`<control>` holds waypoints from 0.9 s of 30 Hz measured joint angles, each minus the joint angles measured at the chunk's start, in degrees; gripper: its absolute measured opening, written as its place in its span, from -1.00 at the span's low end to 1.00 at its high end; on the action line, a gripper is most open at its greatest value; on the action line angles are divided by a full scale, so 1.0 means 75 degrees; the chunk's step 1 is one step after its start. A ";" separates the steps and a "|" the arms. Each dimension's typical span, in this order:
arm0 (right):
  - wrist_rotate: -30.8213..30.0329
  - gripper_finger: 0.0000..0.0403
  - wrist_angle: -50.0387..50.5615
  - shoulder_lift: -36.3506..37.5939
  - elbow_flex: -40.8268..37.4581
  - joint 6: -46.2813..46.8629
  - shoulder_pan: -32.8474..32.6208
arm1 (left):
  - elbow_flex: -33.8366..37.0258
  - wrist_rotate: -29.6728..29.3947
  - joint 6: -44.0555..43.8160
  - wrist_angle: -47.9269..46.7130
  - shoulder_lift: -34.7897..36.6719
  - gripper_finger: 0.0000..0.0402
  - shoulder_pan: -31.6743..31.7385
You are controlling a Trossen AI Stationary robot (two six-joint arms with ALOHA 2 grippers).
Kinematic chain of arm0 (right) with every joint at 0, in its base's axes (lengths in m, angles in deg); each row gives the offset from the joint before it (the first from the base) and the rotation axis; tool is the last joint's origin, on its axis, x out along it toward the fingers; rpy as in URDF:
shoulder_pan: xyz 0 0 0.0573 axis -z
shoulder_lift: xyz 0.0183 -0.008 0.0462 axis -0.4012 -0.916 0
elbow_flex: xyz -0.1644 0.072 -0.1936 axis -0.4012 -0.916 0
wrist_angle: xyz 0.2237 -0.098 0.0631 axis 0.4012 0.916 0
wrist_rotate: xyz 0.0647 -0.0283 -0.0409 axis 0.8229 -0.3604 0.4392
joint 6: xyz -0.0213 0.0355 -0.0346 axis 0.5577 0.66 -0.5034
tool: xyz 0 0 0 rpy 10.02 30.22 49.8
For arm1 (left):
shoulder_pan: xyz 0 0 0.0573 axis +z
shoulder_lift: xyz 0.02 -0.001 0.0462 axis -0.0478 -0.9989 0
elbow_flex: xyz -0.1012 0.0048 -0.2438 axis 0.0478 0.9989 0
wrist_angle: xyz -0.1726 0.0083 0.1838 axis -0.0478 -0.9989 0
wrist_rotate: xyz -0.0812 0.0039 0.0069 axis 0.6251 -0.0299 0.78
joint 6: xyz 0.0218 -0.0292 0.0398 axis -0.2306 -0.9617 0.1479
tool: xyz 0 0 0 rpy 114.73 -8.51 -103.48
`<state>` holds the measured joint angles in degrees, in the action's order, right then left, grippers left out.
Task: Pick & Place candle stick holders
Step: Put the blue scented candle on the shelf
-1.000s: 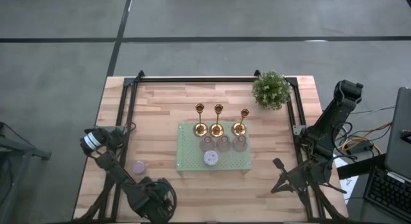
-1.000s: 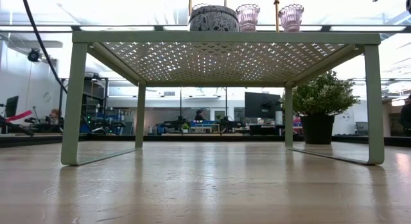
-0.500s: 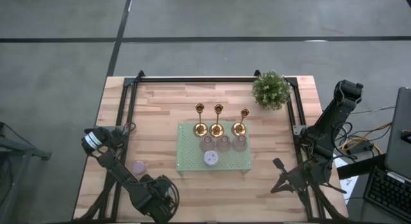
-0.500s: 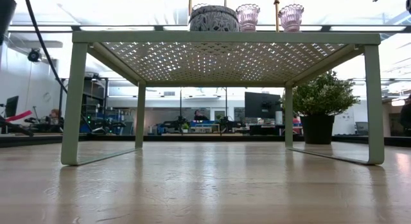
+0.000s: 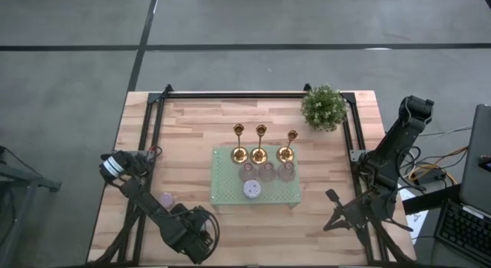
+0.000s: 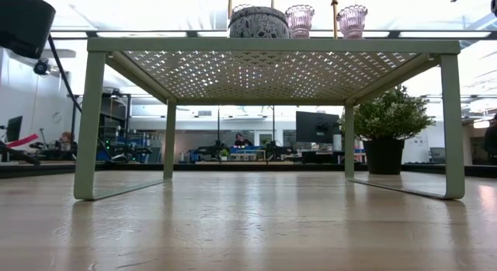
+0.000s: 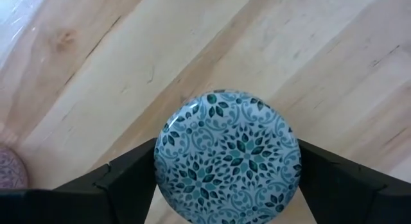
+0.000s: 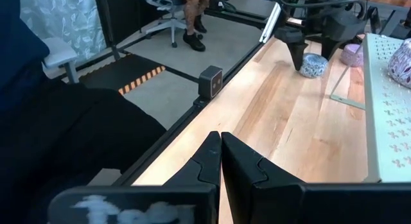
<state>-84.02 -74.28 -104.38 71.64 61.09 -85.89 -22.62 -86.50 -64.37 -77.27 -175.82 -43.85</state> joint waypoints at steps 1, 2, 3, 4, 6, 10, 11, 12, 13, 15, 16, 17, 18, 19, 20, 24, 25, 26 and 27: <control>-0.0004 -0.96 -0.0005 0.0000 -0.0014 0.0027 0.0000 | 0.0000 0.0010 0.0016 0.0012 0.0000 0.66 0.0003; -0.0006 -0.96 -0.0016 0.0000 -0.0020 0.0050 0.0003 | 0.0000 0.0001 0.0031 0.0033 0.0000 0.67 0.0003; -0.0006 -0.96 -0.0040 0.0000 -0.0025 0.0050 0.0003 | 0.0000 -0.0009 0.0047 0.0065 0.0000 0.66 0.0003; -0.0006 -0.96 -0.0048 0.0000 -0.0031 0.0050 0.0003 | 0.0000 -0.0042 0.0051 0.0102 0.0000 0.65 0.0003; -0.0025 -0.96 -0.0060 0.0000 -0.0034 0.0050 0.0003 | 0.0000 -0.0057 0.0070 0.0221 0.0000 0.61 0.0015; -0.0027 -0.96 -0.0065 0.0000 -0.0034 0.0047 0.0003 | -0.0003 -0.0316 0.0110 0.0637 0.0000 0.51 0.0048; -0.0029 -0.96 -0.0067 0.0000 -0.0034 0.0047 0.0002 | -0.0005 -0.0388 0.0111 0.0796 0.0002 0.49 0.0055; -0.0029 -0.96 -0.0068 0.0000 -0.0034 0.0047 0.0003 | -0.0006 -0.0469 0.0106 0.0951 0.0003 0.49 0.0069; -0.0029 -0.96 -0.0065 0.0000 -0.0034 0.0047 0.0003 | -0.0006 -0.0497 0.0089 0.1112 0.0003 0.50 0.0091; -0.0032 -0.96 -0.0068 0.0000 -0.0034 0.0047 0.0002 | -0.0006 -0.0551 0.0101 0.1464 0.0003 0.54 0.0135; -0.0032 -0.96 -0.0068 0.0000 -0.0034 0.0047 0.0001 | -0.0006 -0.0591 0.0154 0.1653 0.0003 0.57 0.0159; -0.0032 -0.96 -0.0068 0.0000 -0.0034 0.0047 0.0002 | -0.0006 -0.0653 0.0263 0.1839 0.0003 0.59 0.0179; -0.0035 -0.96 -0.0068 0.0000 -0.0034 0.0047 0.0003 | -0.0006 -0.0715 0.0370 0.2010 0.0003 0.60 0.0206; -0.0035 -0.96 -0.0069 0.0000 -0.0034 0.0047 0.0002 | -0.0006 -0.0770 0.0430 0.2139 0.0003 0.61 0.0231; -0.0035 -0.96 -0.0072 0.0000 -0.0035 0.0047 0.0002 | -0.0006 -0.0847 0.0460 0.2241 0.0003 0.61 0.0258; -0.0038 -0.96 -0.0115 0.0000 -0.0070 0.0047 0.0000 | -0.0006 -0.1100 0.0702 0.2739 0.0000 0.55 0.0406; -0.0041 -0.96 -0.0156 0.0000 -0.0087 0.0047 0.0002 | -0.0006 -0.1165 0.0769 0.2869 0.0000 0.54 0.0447; -0.0041 -0.96 -0.0174 0.0003 -0.0101 0.0047 0.0001 | -0.0006 -0.1229 0.0853 0.3027 -0.0011 0.53 0.0492; -0.0041 -0.96 -0.0179 0.0003 -0.0110 0.0047 0.0003 | -0.0006 -0.1284 0.0953 0.3253 -0.0030 0.53 0.0540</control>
<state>-84.33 -75.63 -104.36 70.82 61.44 -85.87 -22.67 -96.13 -57.23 -52.87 -176.05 -39.80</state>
